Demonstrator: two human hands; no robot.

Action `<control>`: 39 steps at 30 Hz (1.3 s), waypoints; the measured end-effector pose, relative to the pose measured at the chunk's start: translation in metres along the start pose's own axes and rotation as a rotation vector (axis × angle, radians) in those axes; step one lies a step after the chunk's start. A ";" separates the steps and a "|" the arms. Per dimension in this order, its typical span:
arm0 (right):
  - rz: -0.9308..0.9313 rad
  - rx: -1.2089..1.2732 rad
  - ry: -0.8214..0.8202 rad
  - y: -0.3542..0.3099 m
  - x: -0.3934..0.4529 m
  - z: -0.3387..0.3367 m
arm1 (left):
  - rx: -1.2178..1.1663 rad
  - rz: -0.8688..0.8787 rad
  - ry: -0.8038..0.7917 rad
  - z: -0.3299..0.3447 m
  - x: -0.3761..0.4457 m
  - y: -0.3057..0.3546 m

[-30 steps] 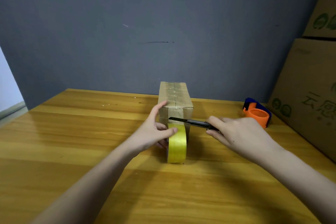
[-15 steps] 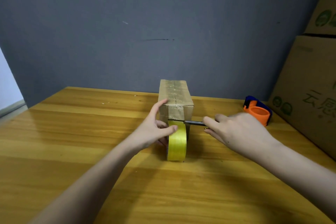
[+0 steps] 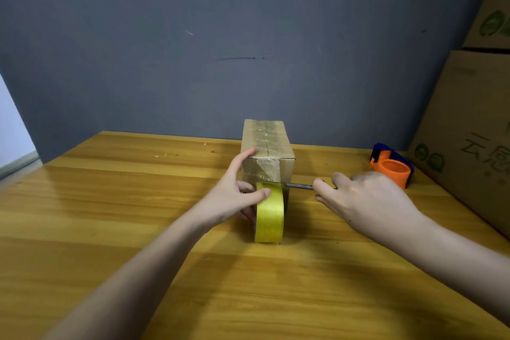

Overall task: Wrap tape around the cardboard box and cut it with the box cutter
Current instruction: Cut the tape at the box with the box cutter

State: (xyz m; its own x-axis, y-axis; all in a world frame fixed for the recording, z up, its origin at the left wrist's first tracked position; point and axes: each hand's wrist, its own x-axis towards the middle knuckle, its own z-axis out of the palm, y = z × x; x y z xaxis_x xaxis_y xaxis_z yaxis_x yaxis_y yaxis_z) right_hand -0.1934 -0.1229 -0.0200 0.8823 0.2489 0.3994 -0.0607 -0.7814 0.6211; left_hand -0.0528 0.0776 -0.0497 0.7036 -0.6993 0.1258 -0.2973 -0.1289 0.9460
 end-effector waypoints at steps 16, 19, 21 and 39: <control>0.062 0.042 -0.012 0.002 -0.014 0.008 | 0.015 0.060 0.041 -0.001 -0.002 -0.006; 0.096 0.084 -0.025 0.005 -0.026 0.007 | 0.047 0.097 0.043 0.001 -0.006 -0.008; 0.152 0.118 -0.078 0.005 -0.036 0.008 | 0.041 0.098 0.042 0.003 -0.010 -0.008; 1.090 1.317 -0.166 0.008 -0.059 0.066 | 0.702 0.409 0.040 0.103 -0.007 0.022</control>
State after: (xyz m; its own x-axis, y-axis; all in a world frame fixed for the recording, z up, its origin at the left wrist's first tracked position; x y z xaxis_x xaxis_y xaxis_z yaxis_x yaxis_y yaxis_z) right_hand -0.2152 -0.1820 -0.0831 0.7373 -0.6669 0.1075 -0.2995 -0.4654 -0.8329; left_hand -0.1309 0.0068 -0.0602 0.4701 -0.7626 0.4443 -0.8620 -0.2885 0.4169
